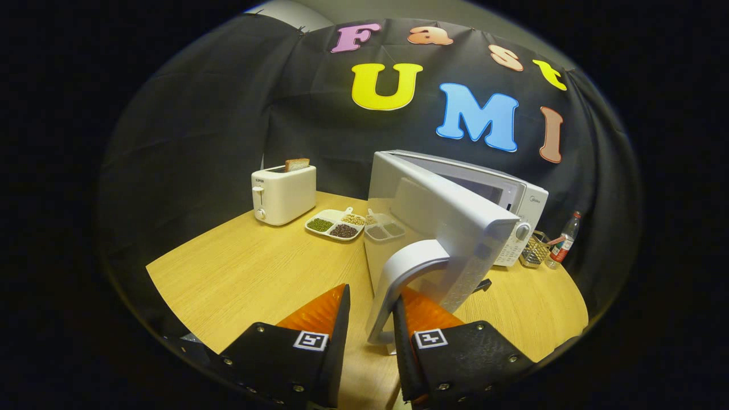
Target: Open the microwave, put the food inside, and close the microwave door.
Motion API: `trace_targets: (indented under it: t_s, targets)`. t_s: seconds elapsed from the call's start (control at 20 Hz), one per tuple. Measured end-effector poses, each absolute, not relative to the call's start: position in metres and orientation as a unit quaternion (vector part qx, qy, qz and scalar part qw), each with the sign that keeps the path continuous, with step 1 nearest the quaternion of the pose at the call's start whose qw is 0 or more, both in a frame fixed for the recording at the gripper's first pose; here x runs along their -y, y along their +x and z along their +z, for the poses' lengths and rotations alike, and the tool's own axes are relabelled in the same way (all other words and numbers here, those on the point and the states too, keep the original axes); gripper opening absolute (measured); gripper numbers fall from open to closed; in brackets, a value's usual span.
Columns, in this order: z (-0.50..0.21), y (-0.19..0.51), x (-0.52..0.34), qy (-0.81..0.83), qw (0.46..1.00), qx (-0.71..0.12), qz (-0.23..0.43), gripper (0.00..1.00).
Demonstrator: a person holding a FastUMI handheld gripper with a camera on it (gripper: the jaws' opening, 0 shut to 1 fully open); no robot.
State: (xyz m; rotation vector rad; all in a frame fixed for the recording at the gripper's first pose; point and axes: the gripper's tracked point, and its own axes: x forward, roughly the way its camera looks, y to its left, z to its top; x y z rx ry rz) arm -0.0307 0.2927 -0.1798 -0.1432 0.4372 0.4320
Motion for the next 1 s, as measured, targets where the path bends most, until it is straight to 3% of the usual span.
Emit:
trace_targets:
  t_s: [0.3, 0.7, 1.0]
  targets:
    - [-0.175, -0.052, -0.311, -0.048, 0.950, -0.222, 0.213, 0.41]
    - [-0.167, -0.084, -0.359, -0.061, 0.930, -0.218, 0.289, 0.43]
    - [-0.103, -0.116, -0.376, -0.042, 0.911, -0.157, 0.379, 0.45]
